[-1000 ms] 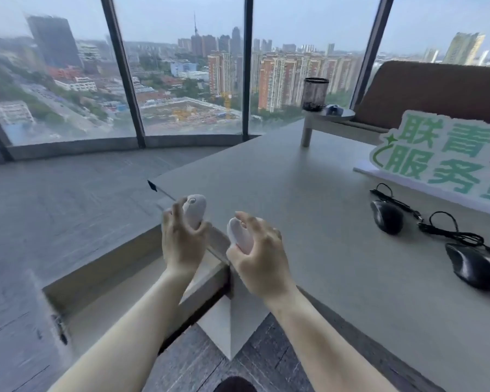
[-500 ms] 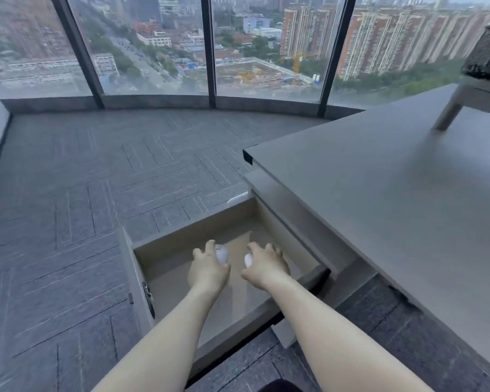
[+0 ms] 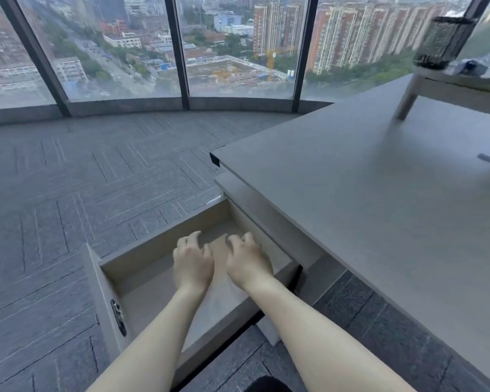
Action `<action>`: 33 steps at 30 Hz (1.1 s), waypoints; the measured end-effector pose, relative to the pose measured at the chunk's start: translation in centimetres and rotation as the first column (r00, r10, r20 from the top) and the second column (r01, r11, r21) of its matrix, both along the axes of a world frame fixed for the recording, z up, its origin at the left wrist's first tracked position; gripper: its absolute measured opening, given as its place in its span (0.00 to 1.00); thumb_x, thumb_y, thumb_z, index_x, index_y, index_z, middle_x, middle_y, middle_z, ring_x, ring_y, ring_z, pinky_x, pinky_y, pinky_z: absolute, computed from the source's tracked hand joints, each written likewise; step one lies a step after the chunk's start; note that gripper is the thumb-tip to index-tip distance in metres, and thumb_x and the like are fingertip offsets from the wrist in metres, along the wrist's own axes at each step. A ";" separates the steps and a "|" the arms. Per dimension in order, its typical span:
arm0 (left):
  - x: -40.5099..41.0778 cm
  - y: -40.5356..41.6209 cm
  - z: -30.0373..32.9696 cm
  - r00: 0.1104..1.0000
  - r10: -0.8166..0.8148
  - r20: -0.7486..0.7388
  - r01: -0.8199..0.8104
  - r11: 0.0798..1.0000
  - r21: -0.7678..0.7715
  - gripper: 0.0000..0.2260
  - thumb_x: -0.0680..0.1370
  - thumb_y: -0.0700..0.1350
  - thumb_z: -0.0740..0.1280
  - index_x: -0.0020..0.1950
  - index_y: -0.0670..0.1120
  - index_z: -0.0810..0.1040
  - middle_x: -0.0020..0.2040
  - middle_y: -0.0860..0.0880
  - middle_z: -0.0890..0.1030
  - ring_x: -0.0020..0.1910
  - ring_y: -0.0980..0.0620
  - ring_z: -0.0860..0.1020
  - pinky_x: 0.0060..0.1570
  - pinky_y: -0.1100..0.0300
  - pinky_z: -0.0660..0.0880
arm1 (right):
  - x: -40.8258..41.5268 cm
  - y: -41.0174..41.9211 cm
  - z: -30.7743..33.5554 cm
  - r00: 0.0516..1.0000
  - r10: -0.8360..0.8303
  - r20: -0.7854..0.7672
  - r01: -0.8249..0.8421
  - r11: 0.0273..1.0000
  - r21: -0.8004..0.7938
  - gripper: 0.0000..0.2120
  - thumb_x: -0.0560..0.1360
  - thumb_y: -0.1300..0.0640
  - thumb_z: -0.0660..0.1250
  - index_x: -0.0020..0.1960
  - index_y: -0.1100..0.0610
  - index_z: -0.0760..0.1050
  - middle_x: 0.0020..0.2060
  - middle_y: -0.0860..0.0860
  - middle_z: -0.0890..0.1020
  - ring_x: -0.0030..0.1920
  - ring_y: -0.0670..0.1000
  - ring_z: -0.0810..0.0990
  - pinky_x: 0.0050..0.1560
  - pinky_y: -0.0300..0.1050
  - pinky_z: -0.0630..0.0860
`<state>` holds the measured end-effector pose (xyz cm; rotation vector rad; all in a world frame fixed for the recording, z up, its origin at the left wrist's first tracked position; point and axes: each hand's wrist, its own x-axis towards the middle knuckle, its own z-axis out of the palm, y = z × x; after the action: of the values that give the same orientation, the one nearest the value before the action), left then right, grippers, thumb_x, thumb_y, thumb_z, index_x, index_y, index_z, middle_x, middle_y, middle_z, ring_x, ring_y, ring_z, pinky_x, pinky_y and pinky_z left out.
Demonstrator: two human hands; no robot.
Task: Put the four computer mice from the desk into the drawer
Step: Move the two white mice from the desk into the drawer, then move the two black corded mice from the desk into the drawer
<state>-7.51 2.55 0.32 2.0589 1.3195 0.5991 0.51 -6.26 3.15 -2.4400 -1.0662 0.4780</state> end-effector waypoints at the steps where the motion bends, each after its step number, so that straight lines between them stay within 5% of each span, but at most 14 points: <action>1: 0.6 -0.9 1.7 0.994 -0.028 0.110 0.021 0.998 0.061 0.16 0.77 0.42 0.60 0.65 0.44 0.74 0.62 0.41 0.76 0.60 0.40 0.73 0.59 0.52 0.69 | 0.0 -1.2 1.9 1.000 -0.021 0.005 0.020 0.993 0.120 0.18 0.78 0.60 0.56 0.66 0.55 0.70 0.63 0.57 0.71 0.60 0.61 0.74 0.54 0.53 0.75; 5: 4.2 -6.5 8.9 0.902 -0.172 0.395 0.101 0.976 0.193 0.12 0.78 0.39 0.59 0.58 0.45 0.78 0.53 0.50 0.77 0.53 0.49 0.76 0.52 0.61 0.69 | 1.6 -8.2 10.2 0.980 -0.174 0.099 0.104 0.865 0.490 0.15 0.77 0.64 0.57 0.60 0.58 0.77 0.57 0.55 0.79 0.53 0.56 0.80 0.53 0.50 0.78; 10: 10.4 -16.6 14.7 0.794 -0.433 0.427 0.366 0.901 0.232 0.11 0.77 0.38 0.61 0.56 0.46 0.78 0.53 0.50 0.77 0.47 0.53 0.77 0.43 0.67 0.71 | 6.7 -21.6 17.2 0.881 -0.446 0.159 0.257 0.731 0.632 0.13 0.78 0.63 0.59 0.57 0.56 0.79 0.56 0.51 0.81 0.50 0.52 0.81 0.49 0.41 0.75; 15: 17.5 -27.4 15.8 0.688 -0.682 0.249 0.671 0.728 0.140 0.14 0.76 0.44 0.64 0.62 0.47 0.76 0.60 0.45 0.76 0.54 0.47 0.79 0.54 0.55 0.75 | 12.5 -35.9 16.4 0.675 -0.707 0.211 0.505 0.652 0.565 0.12 0.75 0.61 0.62 0.55 0.55 0.79 0.55 0.54 0.80 0.56 0.57 0.75 0.53 0.49 0.73; 19: 22.0 -34.7 15.4 0.647 -0.755 0.111 0.756 0.654 0.040 0.24 0.75 0.52 0.65 0.70 0.50 0.67 0.67 0.44 0.71 0.61 0.45 0.74 0.55 0.54 0.73 | 15.4 -43.8 13.7 0.504 -0.813 0.292 0.684 0.582 0.440 0.18 0.72 0.59 0.66 0.62 0.53 0.75 0.60 0.57 0.76 0.60 0.64 0.70 0.62 0.57 0.70; 23: 26.4 -39.6 14.6 0.650 -0.760 0.025 0.759 0.650 0.044 0.30 0.72 0.56 0.66 0.73 0.53 0.61 0.68 0.44 0.69 0.66 0.42 0.70 0.57 0.50 0.71 | 17.5 -47.8 11.8 0.488 -0.830 0.271 0.801 0.549 0.240 0.29 0.72 0.47 0.68 0.71 0.49 0.64 0.68 0.58 0.67 0.66 0.64 0.66 0.67 0.56 0.67; 28: 31.3 -42.5 13.6 0.723 -0.666 -0.184 0.690 0.708 0.152 0.37 0.68 0.65 0.64 0.72 0.53 0.59 0.67 0.43 0.71 0.66 0.39 0.68 0.61 0.47 0.67 | 18.8 -49.3 9.9 0.512 -0.817 0.266 0.810 0.562 0.166 0.31 0.73 0.45 0.66 0.73 0.49 0.60 0.66 0.59 0.72 0.67 0.64 0.65 0.63 0.56 0.70; 33: 33.1 -42.5 12.7 0.741 -0.621 -0.256 0.671 0.693 0.264 0.24 0.71 0.56 0.64 0.65 0.50 0.68 0.63 0.41 0.75 0.63 0.38 0.69 0.59 0.48 0.66 | 19.0 -49.5 9.1 0.496 -0.823 0.277 0.802 0.557 0.217 0.29 0.74 0.48 0.64 0.74 0.48 0.62 0.63 0.59 0.74 0.65 0.63 0.67 0.65 0.55 0.66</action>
<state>25.63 -39.93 13.06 2.6938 0.4684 0.3606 19.56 -55.79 12.21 -2.6627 0.1045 -0.3281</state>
